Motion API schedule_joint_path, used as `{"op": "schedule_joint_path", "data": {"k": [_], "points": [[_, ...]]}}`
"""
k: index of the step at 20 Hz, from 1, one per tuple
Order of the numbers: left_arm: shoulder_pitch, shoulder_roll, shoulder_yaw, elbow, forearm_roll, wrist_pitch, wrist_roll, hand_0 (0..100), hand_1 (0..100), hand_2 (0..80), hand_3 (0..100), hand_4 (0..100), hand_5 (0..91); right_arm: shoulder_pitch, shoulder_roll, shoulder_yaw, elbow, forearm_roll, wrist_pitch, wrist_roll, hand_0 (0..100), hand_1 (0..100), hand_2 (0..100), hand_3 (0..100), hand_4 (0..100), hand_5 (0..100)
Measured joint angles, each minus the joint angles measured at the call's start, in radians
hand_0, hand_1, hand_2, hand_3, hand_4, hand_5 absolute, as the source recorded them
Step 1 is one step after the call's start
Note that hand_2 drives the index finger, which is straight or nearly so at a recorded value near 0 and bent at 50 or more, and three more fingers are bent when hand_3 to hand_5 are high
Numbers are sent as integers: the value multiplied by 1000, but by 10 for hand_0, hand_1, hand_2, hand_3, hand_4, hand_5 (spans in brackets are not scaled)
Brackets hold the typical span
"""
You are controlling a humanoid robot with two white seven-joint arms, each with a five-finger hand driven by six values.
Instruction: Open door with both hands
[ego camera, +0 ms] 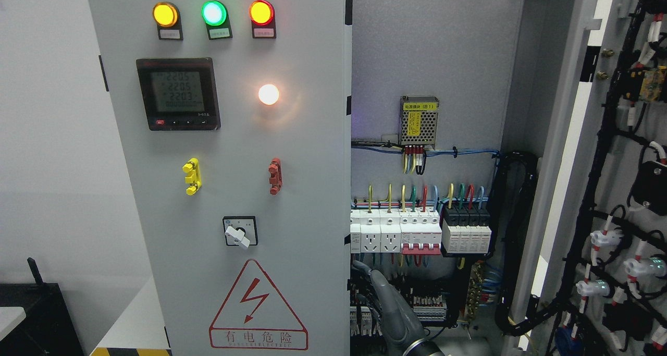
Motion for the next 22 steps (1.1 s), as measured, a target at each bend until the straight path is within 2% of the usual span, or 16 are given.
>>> {"op": "schedule_joint_path", "data": {"k": [8,14,22], "points": [[0,0,0,0,0,0,0,0,0,0,0,30,0,-18,-1,0,29,-1,-6,4,107,0,0,0,0,0],[0,0,0,0,0,-1,0,0,0,0,0,30,0,-29,-2,-3,52,-1,-8,46,106,0,0,0,0,0],[0,0,0,0,0,-5,0,0,0,0,0,30,0,-52,-3,-8,75,-1,-12,60,106,0,0,0,0,0]]}}
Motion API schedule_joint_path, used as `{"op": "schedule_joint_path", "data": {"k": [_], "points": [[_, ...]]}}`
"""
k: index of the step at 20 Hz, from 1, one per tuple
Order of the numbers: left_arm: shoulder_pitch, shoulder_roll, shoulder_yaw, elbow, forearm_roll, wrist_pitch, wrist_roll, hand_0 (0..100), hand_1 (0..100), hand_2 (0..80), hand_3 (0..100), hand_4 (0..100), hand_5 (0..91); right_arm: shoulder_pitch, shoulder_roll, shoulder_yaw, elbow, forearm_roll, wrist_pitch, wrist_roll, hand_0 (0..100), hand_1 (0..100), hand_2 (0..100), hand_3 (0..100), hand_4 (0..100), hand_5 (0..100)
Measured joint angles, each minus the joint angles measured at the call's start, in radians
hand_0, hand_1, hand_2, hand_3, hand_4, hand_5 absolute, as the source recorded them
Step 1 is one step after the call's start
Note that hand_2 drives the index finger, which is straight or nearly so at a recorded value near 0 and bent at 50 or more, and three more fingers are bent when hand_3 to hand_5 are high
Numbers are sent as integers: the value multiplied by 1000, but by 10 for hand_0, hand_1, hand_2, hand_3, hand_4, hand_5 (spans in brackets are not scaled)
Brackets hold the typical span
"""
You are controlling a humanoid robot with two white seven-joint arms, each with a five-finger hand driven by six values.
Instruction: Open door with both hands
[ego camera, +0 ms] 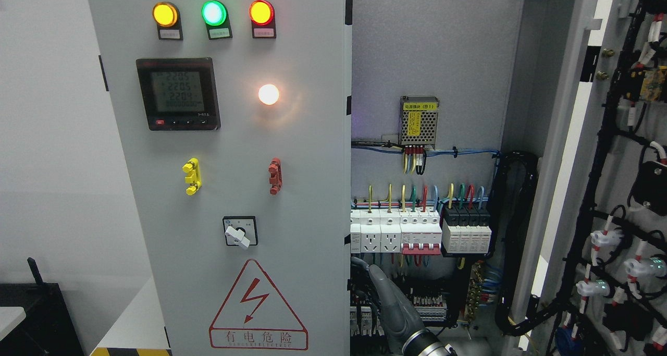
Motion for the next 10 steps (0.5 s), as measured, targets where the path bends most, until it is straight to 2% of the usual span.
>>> {"op": "schedule_joint_path", "data": {"k": [3,10], "points": [[0,0,0,0,0,4,0,0,0,0,0,30,0,-4,0,-1,6,0,0,4,107,0,0,0,0,0],[0,0,0,0,0,5,0,0,0,0,0,31,0,-11,0,-3,16,0,-1,63,106,0,0,0,0,0]]}}
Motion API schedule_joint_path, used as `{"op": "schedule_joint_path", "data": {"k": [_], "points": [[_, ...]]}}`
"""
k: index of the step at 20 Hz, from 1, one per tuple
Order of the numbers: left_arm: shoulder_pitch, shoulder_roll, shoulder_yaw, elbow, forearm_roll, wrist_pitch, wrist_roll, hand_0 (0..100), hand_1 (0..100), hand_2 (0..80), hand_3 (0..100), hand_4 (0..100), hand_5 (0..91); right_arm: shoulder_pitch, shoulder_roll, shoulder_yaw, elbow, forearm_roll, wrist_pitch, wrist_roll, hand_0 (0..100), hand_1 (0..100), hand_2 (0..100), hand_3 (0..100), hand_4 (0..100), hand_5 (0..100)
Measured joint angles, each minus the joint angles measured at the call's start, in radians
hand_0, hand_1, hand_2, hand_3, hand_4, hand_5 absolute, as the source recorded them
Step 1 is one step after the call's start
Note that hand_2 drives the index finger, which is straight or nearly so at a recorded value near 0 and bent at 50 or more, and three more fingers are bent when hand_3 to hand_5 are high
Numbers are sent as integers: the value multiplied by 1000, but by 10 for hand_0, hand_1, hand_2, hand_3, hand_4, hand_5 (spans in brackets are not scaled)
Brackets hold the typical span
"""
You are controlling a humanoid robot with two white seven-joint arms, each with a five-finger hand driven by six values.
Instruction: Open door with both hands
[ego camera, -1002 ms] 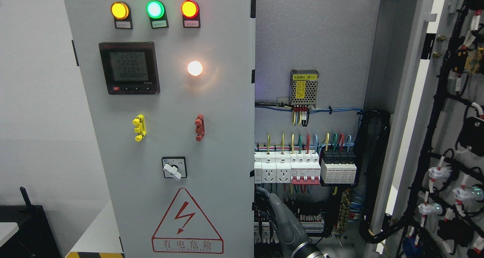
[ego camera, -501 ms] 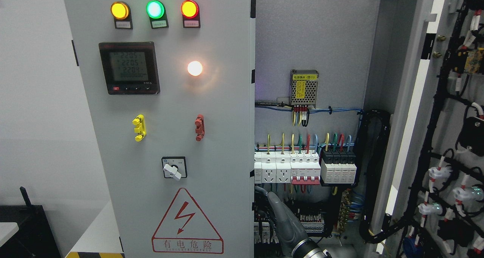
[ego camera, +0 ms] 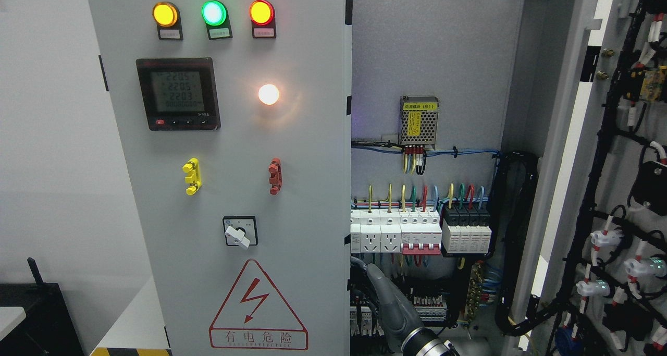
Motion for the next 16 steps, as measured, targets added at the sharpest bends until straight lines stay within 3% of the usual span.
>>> {"op": "schedule_joint_path", "data": {"k": [16], "points": [[0,0,0,0,0,1,0,0,0,0,0,31,0,-26,0,-2,23,-33,0,11,107,0,0,0,0,0]]}}
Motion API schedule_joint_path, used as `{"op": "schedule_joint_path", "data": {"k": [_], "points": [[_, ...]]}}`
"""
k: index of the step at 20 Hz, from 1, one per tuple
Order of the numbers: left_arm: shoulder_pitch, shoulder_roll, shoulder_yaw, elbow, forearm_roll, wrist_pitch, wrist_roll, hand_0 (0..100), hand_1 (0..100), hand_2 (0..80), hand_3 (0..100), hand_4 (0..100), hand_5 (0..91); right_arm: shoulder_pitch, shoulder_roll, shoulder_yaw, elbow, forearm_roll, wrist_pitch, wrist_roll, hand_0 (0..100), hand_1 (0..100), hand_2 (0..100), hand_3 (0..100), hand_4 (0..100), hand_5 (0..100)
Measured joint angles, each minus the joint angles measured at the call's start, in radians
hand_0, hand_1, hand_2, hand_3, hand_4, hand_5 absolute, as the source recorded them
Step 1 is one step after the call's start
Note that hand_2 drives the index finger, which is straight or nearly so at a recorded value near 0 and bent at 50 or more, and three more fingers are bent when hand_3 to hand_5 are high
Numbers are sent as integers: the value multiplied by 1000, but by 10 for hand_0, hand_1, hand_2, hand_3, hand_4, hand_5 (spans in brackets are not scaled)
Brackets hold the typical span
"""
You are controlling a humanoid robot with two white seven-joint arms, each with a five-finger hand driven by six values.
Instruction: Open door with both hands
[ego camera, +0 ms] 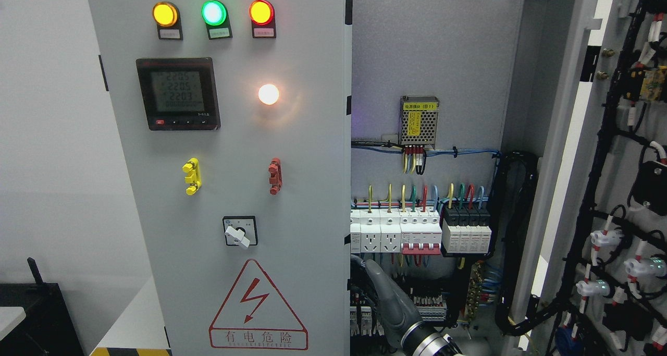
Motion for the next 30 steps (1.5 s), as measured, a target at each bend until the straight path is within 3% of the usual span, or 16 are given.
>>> {"op": "schedule_joint_path", "data": {"k": [8,17,30], "points": [[0,0,0,0,0,0,0,0,0,0,0,31,0,-4,0,1,3,-22,0,2,107,0,0,0,0,0],[0,0,0,0,0,0,0,0,0,0,0,31,0,-7,-1,2,5,-27,0,68,107,0,0,0,0,0],[0,0,0,0,0,4,0,0,0,0,0,30,0,-24,-11,2,20,-28,4,80,107,0,0,0,0,0]]}}
